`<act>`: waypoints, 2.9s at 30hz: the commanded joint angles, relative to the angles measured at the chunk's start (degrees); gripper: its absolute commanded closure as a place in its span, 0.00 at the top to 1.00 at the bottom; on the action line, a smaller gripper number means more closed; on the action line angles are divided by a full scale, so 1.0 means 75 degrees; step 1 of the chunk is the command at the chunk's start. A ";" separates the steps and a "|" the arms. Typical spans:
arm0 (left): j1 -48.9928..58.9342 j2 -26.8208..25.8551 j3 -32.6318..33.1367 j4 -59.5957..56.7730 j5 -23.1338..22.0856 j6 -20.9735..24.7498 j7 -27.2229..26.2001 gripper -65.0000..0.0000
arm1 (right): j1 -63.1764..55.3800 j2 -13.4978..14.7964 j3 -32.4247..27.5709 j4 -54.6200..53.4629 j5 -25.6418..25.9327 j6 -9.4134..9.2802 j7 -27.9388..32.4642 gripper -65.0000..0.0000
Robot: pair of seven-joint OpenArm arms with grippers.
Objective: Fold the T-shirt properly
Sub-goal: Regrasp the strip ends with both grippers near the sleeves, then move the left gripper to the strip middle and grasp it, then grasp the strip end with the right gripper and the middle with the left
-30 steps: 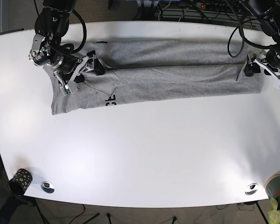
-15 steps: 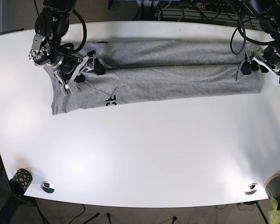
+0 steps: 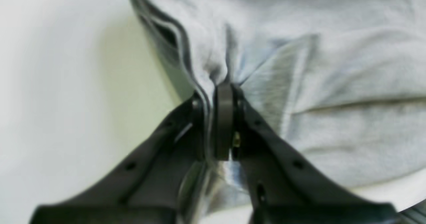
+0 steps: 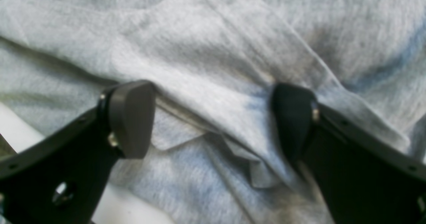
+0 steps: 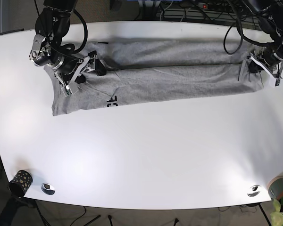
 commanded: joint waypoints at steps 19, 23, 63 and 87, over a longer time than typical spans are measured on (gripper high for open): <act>-0.0301 0.0653 0.4450 0.2543 -0.0172 0.0406 -0.0119 0.03 | 0.0000 -0.0134 -0.0011 0.0021 -0.0064 -0.0013 -0.0182 0.83; -0.0395 0.0981 0.4802 0.2320 -0.0160 0.0828 -0.0119 0.03 | 0.0012 -0.0134 -0.0023 0.0021 -0.0064 -0.0013 -0.0182 0.83; -0.0969 0.1192 0.5365 0.2941 0.0355 0.0886 0.0456 0.38 | 0.0118 -0.0134 -0.0046 0.0021 -0.0052 -0.0013 -0.0182 0.83; -0.0419 0.0864 0.5329 0.1839 0.1656 0.0840 0.0128 0.09 | 0.0106 -0.0134 -0.0046 0.0021 -0.0052 -0.0013 -0.0182 0.83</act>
